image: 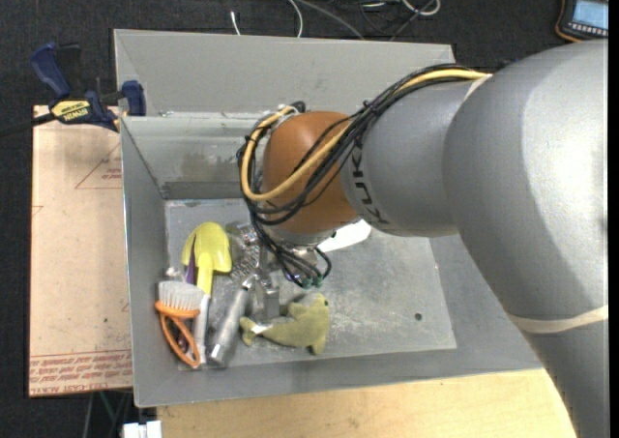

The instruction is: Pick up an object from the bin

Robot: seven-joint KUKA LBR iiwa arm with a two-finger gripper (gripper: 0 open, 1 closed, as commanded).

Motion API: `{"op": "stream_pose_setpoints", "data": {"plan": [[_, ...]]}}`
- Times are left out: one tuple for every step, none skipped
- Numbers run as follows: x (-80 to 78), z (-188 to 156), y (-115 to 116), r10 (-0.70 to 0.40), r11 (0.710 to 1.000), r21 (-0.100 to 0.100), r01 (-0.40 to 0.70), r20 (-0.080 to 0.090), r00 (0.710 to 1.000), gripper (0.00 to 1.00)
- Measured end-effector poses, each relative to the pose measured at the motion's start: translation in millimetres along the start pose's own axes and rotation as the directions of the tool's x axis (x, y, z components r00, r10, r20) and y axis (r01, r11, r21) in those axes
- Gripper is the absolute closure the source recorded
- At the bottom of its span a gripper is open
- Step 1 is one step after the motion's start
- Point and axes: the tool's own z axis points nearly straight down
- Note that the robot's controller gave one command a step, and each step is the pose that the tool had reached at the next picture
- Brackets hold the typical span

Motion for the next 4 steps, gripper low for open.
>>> {"op": "stream_pose_setpoints", "data": {"plan": [[13.3,8.5,13.8,0.045,0.999,0.002,-0.045,-0.006,0.999,1.00],[13.3,8.4,13.7,0.046,0.999,0.001,-0.046,-0.006,0.999,0.00],[13.0,8.2,13.4,0.047,0.999,0.001,-0.047,-0.005,0.999,1.00],[13.0,7.8,13.4,0.047,0.999,0.001,-0.047,-0.005,0.999,1.00]]}}
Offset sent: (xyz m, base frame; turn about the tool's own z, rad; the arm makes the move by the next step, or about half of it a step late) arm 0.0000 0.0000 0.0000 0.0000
